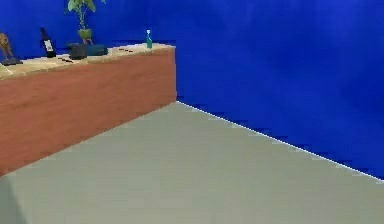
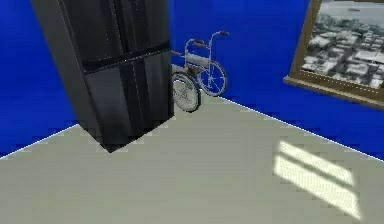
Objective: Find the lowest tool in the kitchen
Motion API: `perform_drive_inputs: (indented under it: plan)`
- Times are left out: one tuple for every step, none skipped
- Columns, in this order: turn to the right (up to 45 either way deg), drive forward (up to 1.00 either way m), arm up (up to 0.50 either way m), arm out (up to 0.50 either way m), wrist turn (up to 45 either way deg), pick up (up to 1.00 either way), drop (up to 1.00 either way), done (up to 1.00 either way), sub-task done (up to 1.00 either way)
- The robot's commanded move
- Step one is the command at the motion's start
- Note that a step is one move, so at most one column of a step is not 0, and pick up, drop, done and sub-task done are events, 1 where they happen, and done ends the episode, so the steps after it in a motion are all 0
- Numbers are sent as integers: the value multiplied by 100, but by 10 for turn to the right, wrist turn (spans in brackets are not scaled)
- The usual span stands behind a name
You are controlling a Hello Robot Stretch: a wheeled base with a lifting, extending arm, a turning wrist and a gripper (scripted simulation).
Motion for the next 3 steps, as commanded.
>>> perform_drive_inputs:
  plan:
    - [0,40,0,0,0,0,0,0,0]
    - [-390,0,0,0,0,0,0,0,0]
    - [0,100,0,0,0,0,0,0,0]
